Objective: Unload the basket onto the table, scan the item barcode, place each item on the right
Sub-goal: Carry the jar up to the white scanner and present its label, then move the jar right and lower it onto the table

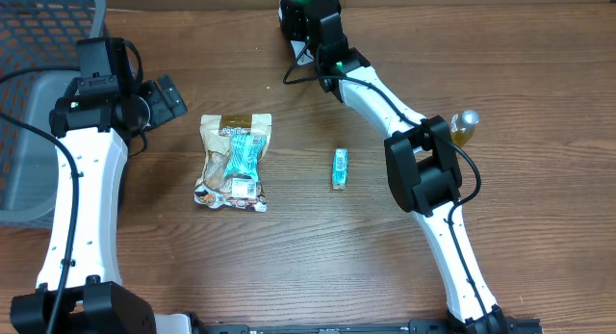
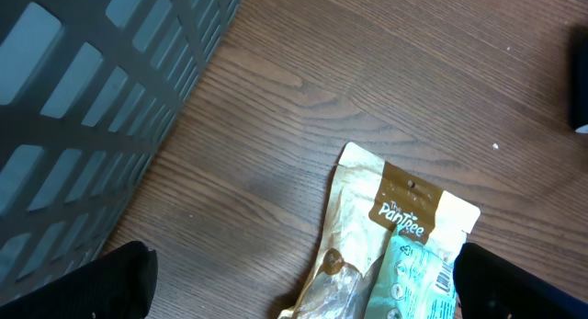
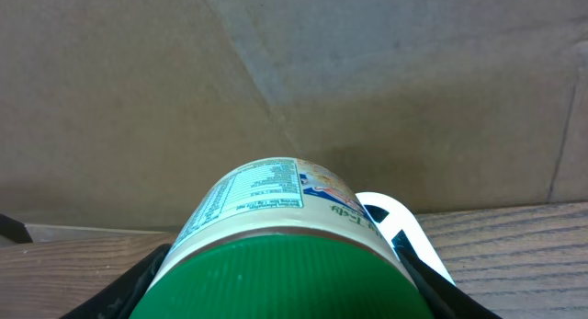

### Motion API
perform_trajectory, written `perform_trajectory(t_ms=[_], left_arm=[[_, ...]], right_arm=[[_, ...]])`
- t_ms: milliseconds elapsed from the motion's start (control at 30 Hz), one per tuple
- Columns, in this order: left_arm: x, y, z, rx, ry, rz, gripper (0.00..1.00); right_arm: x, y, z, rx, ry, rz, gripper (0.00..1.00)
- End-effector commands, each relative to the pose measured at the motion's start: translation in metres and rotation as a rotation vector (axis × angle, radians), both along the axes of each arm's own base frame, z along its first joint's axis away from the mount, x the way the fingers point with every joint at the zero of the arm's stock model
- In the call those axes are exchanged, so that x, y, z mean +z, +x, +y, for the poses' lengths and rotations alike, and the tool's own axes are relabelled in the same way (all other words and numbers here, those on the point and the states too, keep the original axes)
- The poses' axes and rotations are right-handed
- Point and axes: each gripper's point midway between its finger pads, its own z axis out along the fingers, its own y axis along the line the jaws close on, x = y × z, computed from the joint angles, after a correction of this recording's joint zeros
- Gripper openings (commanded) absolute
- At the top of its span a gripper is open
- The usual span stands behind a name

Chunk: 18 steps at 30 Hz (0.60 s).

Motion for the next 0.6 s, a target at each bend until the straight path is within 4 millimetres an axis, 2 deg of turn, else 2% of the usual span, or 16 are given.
perform_trajectory(t_ms=[0,167,267,333,433,500,567], left_arm=[[0.002,0.002,0.005,0.01,0.008,-0.007,1.0],[0.002,0.002,0.005,0.01,0.008,-0.007,1.0],[0.002,0.002,0.005,0.01,0.008,-0.007,0.99],[0.002,0.002,0.005,0.01,0.008,-0.007,1.0],[0.002,0.002,0.005,0.01,0.008,-0.007,1.0],[0.002,0.002,0.005,0.01,0.008,-0.007,1.0],[0.002,0.002,0.005,0.01,0.008,-0.007,0.99]], right_arm=[[0.014,0.007,-0.008,-0.021,0.017,-0.035,0.11],[0.063,0.002,-0.011,-0.022,0.034,-0.075,0.11],[0.095,-0.009,-0.016,-0.022,0.027,-0.064,0.11],[0.109,-0.02,-0.022,-0.023,0.008,-0.023,0.09],[0.113,-0.043,-0.033,-0.024,-0.046,0.091,0.08],[0.104,-0.063,-0.043,-0.024,-0.095,0.196,0.08],[0.088,-0.089,-0.057,-0.026,-0.16,0.335,0.08]])
